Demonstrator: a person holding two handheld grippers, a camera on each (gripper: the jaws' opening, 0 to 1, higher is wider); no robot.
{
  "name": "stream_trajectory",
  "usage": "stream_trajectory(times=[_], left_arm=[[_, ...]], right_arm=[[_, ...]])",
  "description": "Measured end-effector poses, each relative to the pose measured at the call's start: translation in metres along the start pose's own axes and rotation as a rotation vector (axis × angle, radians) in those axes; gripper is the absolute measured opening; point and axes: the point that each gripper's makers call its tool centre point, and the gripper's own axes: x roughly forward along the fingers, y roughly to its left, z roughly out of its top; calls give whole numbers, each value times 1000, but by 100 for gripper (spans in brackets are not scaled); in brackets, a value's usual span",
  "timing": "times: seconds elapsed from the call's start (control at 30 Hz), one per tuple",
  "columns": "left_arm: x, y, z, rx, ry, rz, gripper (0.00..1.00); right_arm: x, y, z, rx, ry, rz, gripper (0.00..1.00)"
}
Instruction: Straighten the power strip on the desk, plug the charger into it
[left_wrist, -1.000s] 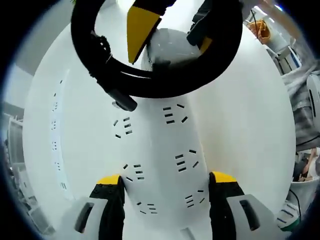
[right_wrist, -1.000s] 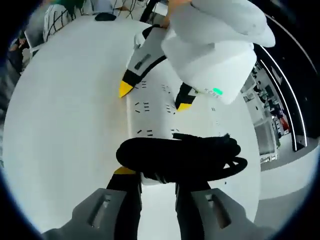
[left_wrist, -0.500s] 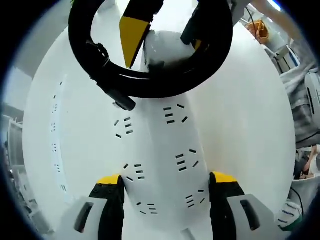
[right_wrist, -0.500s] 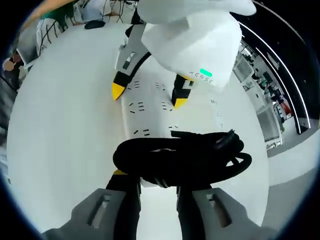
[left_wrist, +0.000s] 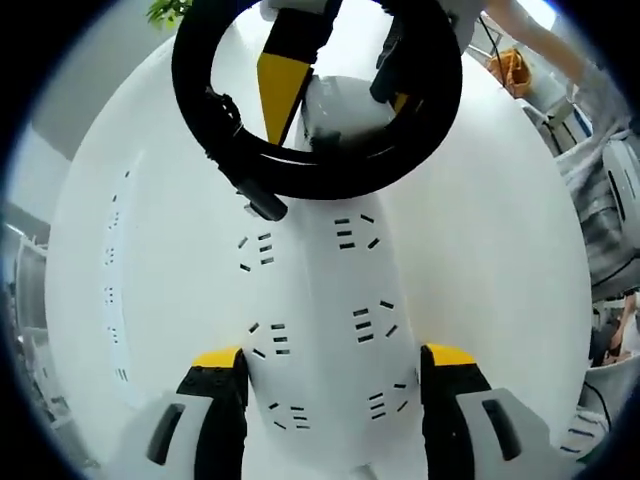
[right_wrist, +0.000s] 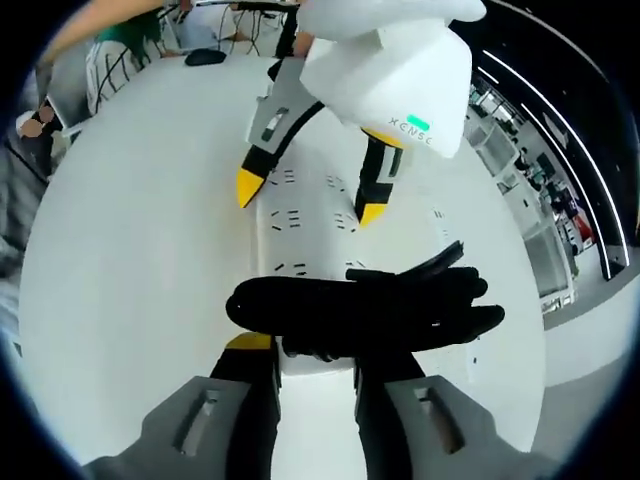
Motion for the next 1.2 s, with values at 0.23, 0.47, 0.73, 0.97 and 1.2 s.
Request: stream_trajectory(times=[0.23,0.47,0.73,0.97,1.2], left_arm=[[1,-2,3,-52,-81,9,76],[-2,1,0,-106,-166,62,79],[-14,-1,14,-156,-331,74,87],[-15,-4,17,-177,-395,88,99],[-22,-5,24,-209,-483,111,99]], right_arm=[[2,0,0,2,-67,-13,27],[2,-2,3,24,-153,-45,33],[5,0,5,95,-227,-39,44],[-2,-7,20,143,-329,-58,52],[-8,-7,24,182,-397,-95,68]])
